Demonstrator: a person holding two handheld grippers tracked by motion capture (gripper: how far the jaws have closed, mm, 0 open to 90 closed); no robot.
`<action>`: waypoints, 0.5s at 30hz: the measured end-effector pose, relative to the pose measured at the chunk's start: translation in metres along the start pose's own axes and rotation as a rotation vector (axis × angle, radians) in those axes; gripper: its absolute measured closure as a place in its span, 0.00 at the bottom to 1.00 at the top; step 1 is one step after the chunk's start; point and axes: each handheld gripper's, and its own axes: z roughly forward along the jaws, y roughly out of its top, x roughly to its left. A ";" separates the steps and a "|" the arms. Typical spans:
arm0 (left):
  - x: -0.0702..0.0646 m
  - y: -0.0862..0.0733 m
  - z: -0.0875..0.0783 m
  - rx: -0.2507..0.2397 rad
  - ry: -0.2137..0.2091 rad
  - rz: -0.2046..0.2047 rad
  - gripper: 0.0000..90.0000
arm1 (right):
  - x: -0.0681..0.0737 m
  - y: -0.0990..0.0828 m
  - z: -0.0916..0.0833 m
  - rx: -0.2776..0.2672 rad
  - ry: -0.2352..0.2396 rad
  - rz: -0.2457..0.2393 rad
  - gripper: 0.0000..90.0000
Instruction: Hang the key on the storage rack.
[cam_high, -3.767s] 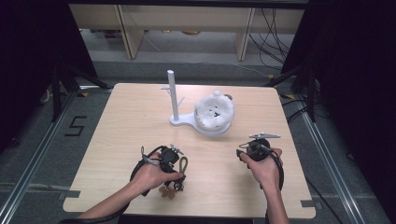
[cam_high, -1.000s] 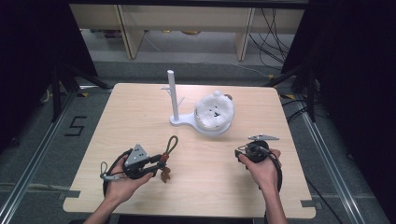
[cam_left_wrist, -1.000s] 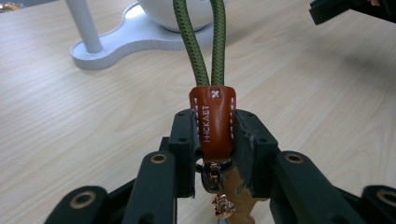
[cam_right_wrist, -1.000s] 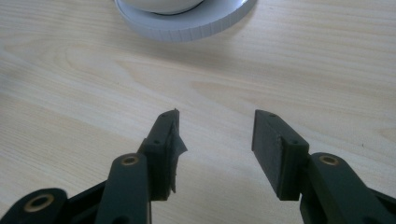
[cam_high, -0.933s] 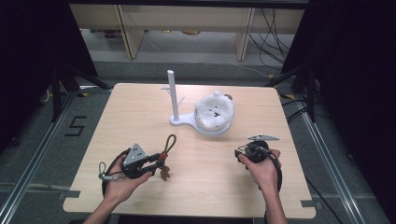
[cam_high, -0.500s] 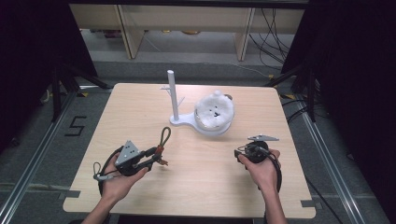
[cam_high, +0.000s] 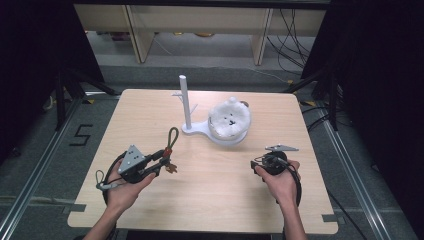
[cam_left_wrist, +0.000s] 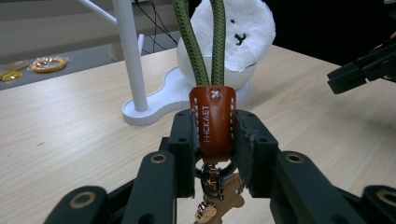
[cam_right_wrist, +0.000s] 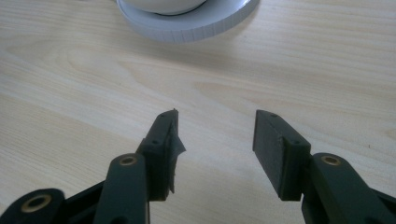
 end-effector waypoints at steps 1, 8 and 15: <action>0.001 0.000 0.001 -0.018 -0.005 -0.001 0.77 | 0.001 0.000 0.000 0.001 -0.008 0.007 0.57; 0.003 0.006 0.002 -0.027 0.017 0.006 0.77 | -0.001 0.000 0.002 -0.016 -0.009 -0.023 0.57; 0.005 0.012 0.005 -0.048 0.027 0.008 0.77 | -0.001 0.000 0.003 -0.020 -0.004 -0.022 0.57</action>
